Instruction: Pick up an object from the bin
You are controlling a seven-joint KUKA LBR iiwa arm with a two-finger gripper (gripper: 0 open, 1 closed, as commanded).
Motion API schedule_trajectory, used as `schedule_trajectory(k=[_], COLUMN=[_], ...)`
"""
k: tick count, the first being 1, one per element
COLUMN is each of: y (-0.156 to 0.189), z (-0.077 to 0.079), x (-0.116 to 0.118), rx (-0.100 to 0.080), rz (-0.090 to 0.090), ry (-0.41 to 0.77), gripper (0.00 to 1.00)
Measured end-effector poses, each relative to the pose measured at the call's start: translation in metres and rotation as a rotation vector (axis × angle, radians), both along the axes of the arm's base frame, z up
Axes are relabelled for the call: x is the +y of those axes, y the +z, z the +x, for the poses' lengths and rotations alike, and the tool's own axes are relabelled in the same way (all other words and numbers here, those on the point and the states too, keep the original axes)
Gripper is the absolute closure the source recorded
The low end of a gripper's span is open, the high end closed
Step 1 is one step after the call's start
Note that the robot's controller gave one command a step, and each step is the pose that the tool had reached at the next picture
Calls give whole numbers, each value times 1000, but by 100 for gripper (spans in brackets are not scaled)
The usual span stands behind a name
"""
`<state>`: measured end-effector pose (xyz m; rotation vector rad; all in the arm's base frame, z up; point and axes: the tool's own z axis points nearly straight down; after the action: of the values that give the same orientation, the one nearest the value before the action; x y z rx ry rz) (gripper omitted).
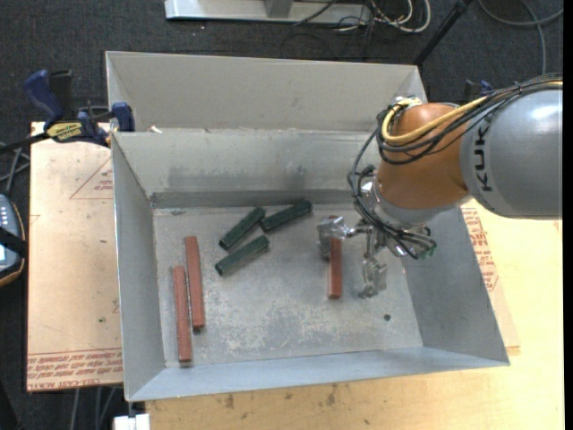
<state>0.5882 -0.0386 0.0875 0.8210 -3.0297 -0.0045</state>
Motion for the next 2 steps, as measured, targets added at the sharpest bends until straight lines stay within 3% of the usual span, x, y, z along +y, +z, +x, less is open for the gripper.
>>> schedule_trajectory(k=[1,2], y=[-17,-17], z=[26,26], x=[23,23], rx=[-8,-8], rz=[1,1], ry=[241,241], gripper=[100,100])
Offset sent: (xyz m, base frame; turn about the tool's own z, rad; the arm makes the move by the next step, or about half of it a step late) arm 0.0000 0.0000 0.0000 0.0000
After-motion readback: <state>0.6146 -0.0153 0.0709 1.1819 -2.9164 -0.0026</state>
